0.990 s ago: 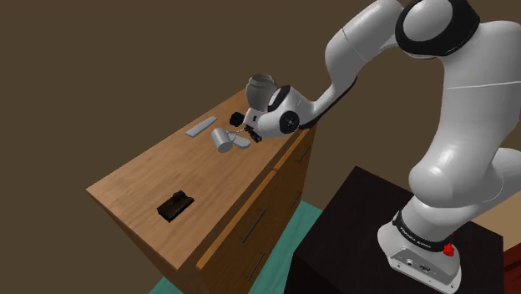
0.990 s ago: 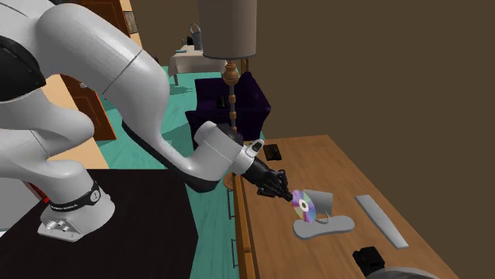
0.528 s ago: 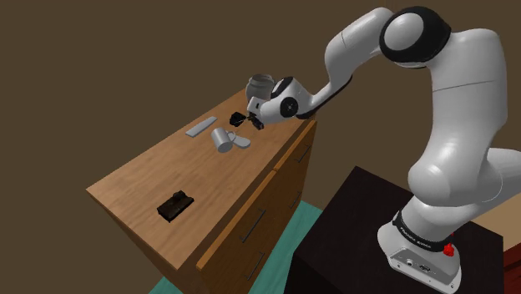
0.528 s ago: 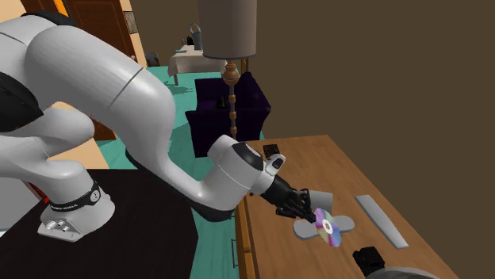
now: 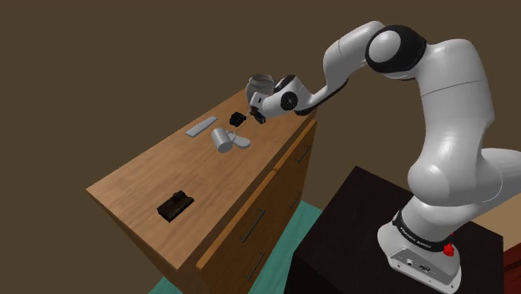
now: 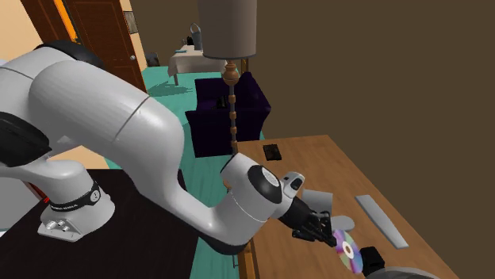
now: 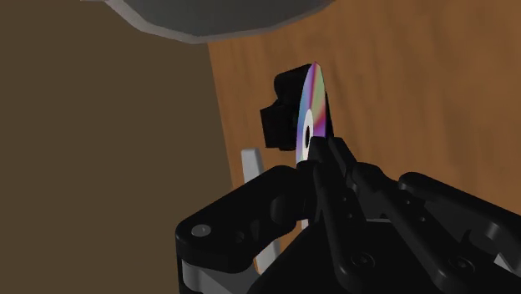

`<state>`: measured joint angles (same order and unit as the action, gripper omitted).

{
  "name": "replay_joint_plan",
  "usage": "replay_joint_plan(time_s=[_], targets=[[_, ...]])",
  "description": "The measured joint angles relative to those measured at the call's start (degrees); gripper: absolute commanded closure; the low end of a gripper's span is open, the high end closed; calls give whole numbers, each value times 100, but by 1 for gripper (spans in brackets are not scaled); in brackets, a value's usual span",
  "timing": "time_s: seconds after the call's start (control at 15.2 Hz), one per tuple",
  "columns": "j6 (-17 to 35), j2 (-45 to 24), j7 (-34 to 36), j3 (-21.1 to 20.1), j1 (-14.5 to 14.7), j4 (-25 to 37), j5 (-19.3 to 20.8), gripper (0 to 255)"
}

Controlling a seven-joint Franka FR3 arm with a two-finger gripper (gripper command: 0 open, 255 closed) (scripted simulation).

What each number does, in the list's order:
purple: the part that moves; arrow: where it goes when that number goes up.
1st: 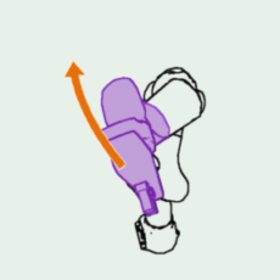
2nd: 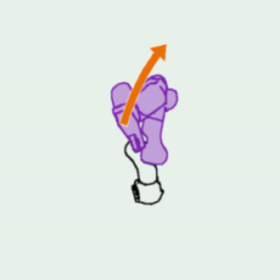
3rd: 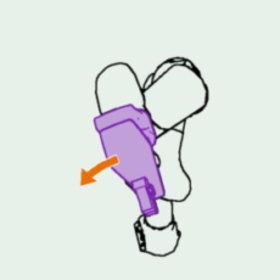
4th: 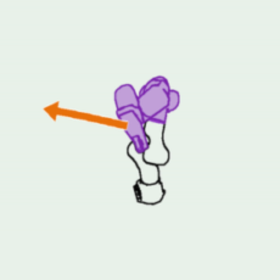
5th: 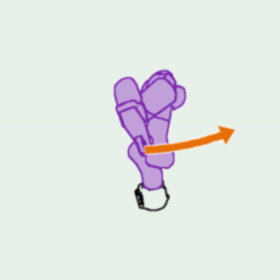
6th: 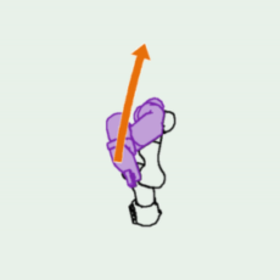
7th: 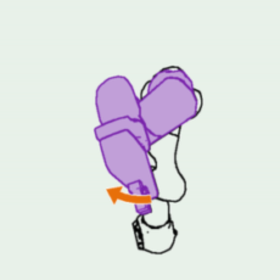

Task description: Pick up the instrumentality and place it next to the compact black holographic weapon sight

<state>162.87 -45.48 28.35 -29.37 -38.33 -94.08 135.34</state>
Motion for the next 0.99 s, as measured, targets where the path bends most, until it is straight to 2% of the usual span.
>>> replay_joint_plan(time_s=[0.99], targets=[[-471,-1002,570,-151,-27,371,1056,255]])
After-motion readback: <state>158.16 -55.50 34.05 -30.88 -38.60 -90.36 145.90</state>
